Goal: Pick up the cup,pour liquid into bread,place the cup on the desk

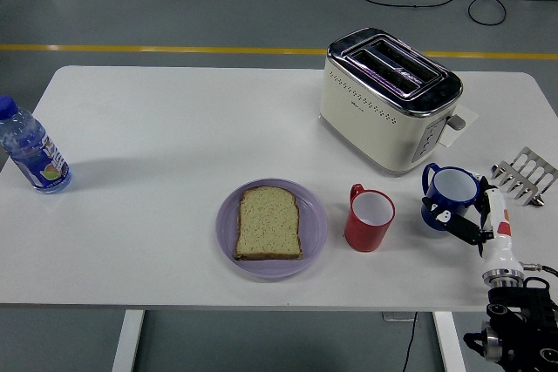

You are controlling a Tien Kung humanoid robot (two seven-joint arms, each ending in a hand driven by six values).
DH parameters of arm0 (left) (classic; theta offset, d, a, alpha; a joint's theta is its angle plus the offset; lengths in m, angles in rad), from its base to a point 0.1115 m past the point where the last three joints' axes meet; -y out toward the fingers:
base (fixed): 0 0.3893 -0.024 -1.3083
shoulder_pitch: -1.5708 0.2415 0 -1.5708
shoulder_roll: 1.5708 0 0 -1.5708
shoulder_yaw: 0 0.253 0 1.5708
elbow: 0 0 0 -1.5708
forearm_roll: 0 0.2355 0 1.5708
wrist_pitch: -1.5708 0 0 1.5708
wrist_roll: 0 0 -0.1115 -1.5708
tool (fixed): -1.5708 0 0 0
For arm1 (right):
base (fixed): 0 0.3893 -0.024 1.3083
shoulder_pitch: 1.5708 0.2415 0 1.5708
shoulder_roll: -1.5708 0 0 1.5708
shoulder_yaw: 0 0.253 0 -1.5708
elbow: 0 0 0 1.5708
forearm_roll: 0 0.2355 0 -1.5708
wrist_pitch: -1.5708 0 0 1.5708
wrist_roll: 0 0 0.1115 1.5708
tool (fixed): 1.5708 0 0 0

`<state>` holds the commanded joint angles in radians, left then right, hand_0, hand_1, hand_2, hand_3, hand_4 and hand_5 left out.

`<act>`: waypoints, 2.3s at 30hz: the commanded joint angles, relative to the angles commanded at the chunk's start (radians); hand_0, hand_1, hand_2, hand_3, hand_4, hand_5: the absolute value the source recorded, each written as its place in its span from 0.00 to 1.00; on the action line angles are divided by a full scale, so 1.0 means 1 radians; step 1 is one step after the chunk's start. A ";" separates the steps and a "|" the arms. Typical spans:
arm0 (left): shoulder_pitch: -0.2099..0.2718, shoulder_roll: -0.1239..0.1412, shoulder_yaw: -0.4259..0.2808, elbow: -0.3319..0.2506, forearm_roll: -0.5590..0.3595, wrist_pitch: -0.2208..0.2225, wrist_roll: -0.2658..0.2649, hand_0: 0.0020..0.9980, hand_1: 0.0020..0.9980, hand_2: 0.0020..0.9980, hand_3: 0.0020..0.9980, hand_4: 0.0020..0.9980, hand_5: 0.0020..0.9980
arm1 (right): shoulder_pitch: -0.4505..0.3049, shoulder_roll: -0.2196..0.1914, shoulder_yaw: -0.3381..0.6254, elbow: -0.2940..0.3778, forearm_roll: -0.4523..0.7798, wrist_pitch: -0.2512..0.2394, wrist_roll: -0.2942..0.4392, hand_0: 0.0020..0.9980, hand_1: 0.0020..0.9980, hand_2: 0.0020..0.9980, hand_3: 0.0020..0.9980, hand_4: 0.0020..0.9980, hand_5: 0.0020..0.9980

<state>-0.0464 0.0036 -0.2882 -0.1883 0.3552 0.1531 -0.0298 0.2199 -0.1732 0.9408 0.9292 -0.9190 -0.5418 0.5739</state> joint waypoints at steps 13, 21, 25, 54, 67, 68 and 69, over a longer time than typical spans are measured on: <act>0.008 -0.001 0.014 0.001 -0.006 0.000 0.001 0.65 0.59 0.59 0.53 0.30 0.76 | -0.026 0.003 0.004 -0.030 0.015 -0.011 0.006 0.45 0.45 0.59 0.58 0.68 0.00; 0.010 0.000 0.025 0.002 -0.008 -0.001 0.001 0.65 0.60 0.59 0.53 0.30 0.76 | -0.024 0.000 -0.006 -0.039 -0.001 -0.012 -0.010 0.48 0.46 0.60 0.61 0.71 0.00; 0.011 0.000 0.025 0.002 -0.006 -0.001 0.001 0.65 0.60 0.59 0.53 0.30 0.76 | -0.026 0.000 0.001 -0.042 -0.017 -0.014 -0.015 0.49 0.46 0.62 0.69 0.78 0.00; -0.004 0.005 0.008 0.000 0.004 -0.001 0.001 0.65 0.60 0.59 0.53 0.30 0.77 | -0.056 -0.004 0.056 -0.007 -0.123 -0.006 -0.037 0.87 0.66 0.86 1.00 0.94 0.08; -0.005 0.006 0.010 0.000 0.004 -0.001 0.001 0.65 0.60 0.59 0.53 0.29 0.76 | -0.068 -0.007 0.062 0.007 -0.131 0.001 -0.040 0.89 0.69 0.88 1.00 0.95 0.07; -0.005 0.005 0.010 0.000 0.003 -0.001 0.001 0.65 0.60 0.59 0.53 0.29 0.76 | -0.068 -0.006 0.062 0.006 -0.132 0.000 -0.040 0.89 0.69 0.88 1.00 0.95 0.07; -0.005 0.005 0.010 0.000 0.003 -0.001 0.001 0.65 0.60 0.59 0.53 0.29 0.76 | -0.068 -0.006 0.062 0.005 -0.132 0.000 -0.040 0.89 0.69 0.88 1.00 0.95 0.07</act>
<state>-0.0519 0.0089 -0.2784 -0.1887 0.3582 0.1523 -0.0284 0.1523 -0.1787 1.0032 0.9342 -1.0513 -0.5420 0.5337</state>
